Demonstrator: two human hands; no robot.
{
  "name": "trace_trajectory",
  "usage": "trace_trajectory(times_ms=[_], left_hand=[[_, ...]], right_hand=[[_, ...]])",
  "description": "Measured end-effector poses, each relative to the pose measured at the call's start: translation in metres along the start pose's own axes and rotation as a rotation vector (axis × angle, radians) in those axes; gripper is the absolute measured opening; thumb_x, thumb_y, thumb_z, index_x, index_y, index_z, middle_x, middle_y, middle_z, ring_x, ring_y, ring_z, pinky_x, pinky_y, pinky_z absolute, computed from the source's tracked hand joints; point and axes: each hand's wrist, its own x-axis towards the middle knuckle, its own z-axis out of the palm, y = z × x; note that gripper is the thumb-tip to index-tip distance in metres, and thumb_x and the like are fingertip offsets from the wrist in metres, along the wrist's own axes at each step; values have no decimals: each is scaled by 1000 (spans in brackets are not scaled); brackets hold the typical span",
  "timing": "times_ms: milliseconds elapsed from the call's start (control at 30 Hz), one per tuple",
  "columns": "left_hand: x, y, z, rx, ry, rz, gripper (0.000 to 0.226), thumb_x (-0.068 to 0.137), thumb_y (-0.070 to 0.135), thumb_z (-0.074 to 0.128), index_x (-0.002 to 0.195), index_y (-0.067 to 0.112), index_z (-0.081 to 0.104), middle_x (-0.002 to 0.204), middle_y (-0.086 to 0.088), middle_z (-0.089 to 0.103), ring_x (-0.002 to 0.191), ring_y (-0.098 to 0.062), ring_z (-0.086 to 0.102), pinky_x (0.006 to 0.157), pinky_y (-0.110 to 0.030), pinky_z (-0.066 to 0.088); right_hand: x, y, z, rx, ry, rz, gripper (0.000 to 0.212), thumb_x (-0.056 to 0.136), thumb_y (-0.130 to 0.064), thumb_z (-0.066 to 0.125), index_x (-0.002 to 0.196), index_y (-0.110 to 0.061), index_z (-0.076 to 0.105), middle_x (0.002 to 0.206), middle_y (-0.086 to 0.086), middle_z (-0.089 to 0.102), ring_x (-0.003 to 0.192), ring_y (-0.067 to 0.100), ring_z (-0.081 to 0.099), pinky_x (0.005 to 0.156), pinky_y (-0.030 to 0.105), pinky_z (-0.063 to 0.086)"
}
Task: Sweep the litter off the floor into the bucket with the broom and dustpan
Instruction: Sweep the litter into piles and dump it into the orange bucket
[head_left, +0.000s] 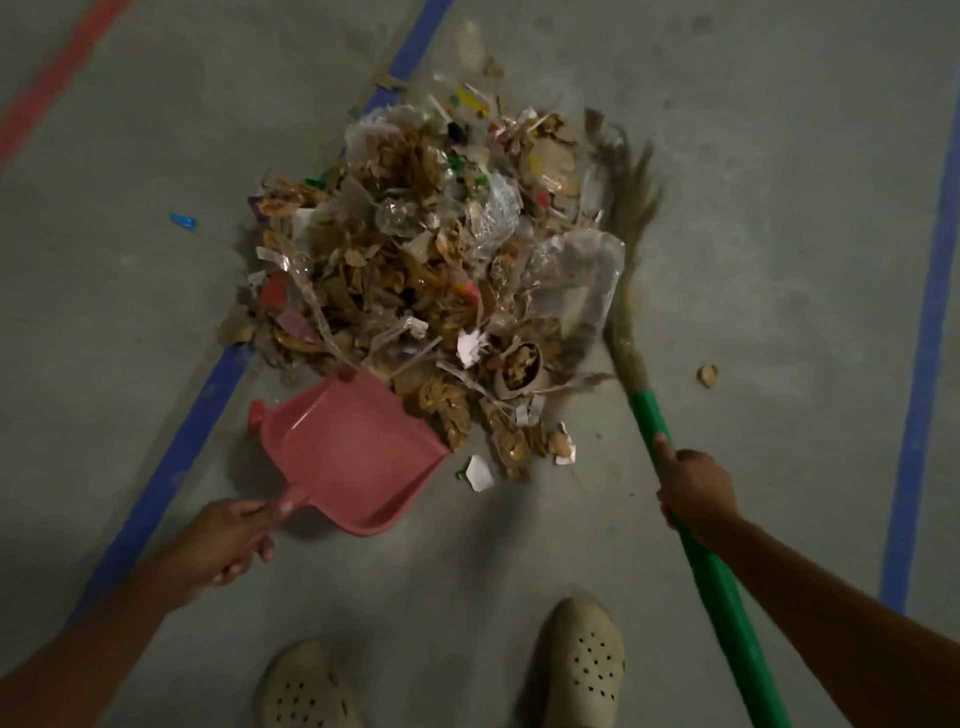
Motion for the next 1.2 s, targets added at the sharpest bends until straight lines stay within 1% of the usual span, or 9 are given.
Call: trace_trajectory(times_ms=[133, 267, 433, 500, 600, 700, 767, 1033, 1200], left_hand=[[29, 23, 18, 25, -52, 37, 56, 88, 56, 64, 93, 0, 66, 65, -11, 66, 41, -15, 37, 44, -19, 22], [47, 43, 36, -6, -112, 67, 69, 77, 68, 66, 102, 3, 67, 69, -10, 67, 43, -14, 39, 44, -20, 24], [56, 37, 42, -43, -137, 115, 92, 51, 78, 67, 104, 3, 67, 72, -11, 66, 46, -15, 42, 47, -22, 27], [57, 32, 38, -55, -136, 111, 91, 52, 78, 68, 106, 4, 67, 72, -11, 66, 47, -15, 42, 47, -22, 27], [61, 35, 38, -38, -147, 94, 80, 64, 76, 70, 102, 6, 68, 72, -14, 67, 48, -18, 45, 45, -22, 30], [76, 41, 41, -39, -190, 6, 42, 99, 39, 60, 108, -2, 63, 67, -18, 63, 46, -20, 49, 42, -20, 32], [85, 45, 43, -16, -171, -1, 30, 106, 24, 49, 103, -3, 61, 63, -17, 58, 43, -19, 48, 44, -21, 31], [91, 79, 91, 39, -46, 100, 53, 93, 62, 58, 75, 13, 53, 53, -4, 46, 37, -14, 34, 41, -18, 25], [78, 94, 133, -93, 4, 151, 56, 91, 68, 55, 72, 16, 49, 53, -4, 43, 33, -14, 33, 39, -18, 24]], right_hand=[[-21, 9, 47, -113, -100, -164, 48, 103, -52, 40, 80, -15, 60, 72, 9, 66, 60, 24, 66, 56, 35, 58], [-35, 19, 69, -207, -102, -241, 46, 104, -53, 36, 77, -18, 52, 68, 2, 59, 58, 14, 56, 48, 26, 38], [-22, 51, 57, -80, 61, -127, 58, 98, -62, 37, 72, -14, 55, 61, 9, 63, 59, 27, 62, 57, 39, 54], [-15, 52, 48, 5, 99, -96, 57, 99, -60, 39, 73, -13, 58, 62, 11, 66, 57, 31, 65, 59, 46, 59], [3, 32, 37, 171, 28, 14, 48, 103, -51, 41, 82, -13, 60, 70, 15, 67, 55, 28, 63, 55, 37, 57], [20, -3, 35, 261, -48, 97, 49, 105, -50, 40, 90, -8, 61, 74, 15, 64, 54, 24, 59, 52, 30, 50], [24, -24, 42, 272, -77, 57, 50, 104, -51, 40, 91, -7, 61, 72, 12, 63, 53, 22, 57, 49, 28, 49], [-18, -43, 93, -16, -148, -232, 56, 102, -60, 34, 85, -15, 62, 79, 12, 69, 64, 27, 70, 64, 44, 63], [-47, -31, 102, -189, -195, -313, 50, 103, -60, 31, 95, -22, 62, 79, 1, 64, 67, 13, 63, 58, 26, 51]])
